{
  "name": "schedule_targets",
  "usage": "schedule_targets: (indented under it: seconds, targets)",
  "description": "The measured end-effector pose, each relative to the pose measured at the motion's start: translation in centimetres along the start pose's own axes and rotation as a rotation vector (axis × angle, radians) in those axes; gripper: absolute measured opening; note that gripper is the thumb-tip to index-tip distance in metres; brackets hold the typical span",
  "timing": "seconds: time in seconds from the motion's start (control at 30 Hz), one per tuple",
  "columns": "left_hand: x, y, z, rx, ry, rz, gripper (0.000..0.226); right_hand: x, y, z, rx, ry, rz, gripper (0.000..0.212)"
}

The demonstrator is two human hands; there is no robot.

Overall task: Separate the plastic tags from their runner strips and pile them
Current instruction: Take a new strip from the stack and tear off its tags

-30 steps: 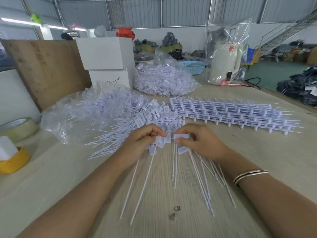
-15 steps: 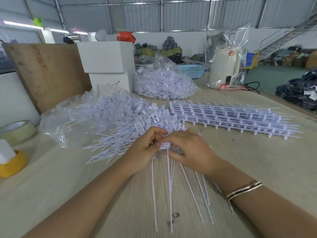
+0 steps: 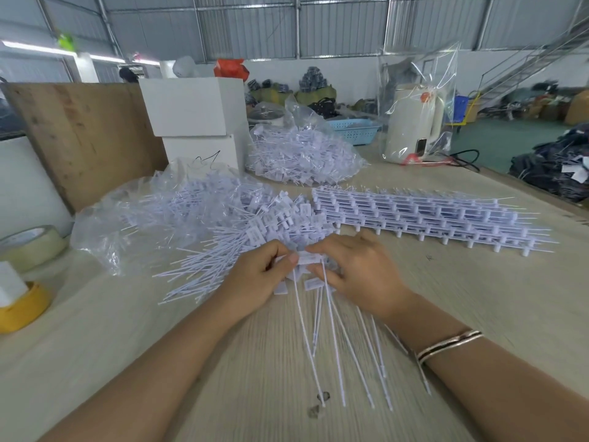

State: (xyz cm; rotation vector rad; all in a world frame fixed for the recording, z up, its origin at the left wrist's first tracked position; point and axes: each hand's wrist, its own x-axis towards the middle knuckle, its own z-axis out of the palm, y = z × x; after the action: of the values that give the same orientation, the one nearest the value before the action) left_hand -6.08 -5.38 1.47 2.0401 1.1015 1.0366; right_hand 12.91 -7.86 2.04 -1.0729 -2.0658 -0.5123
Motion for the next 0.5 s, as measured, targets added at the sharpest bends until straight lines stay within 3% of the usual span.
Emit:
schedule_targets:
  seconds: [0.23, 0.33, 0.5]
  targets:
    - [-0.1, 0.22, -0.09, 0.01, -0.033, 0.065, 0.019, 0.01, -0.09, -0.02, 0.099, -0.109, 0.101, 0.02]
    - [-0.11, 0.27, -0.13, -0.008, -0.03, 0.111, 0.014, -0.06, 0.16, 0.08, 0.272, -0.227, 0.214, 0.029]
    - [-0.1, 0.71, -0.21, -0.119, -0.027, 0.126, 0.014, -0.04, 0.29, 0.04, 0.522, -0.143, 0.246, 0.025]
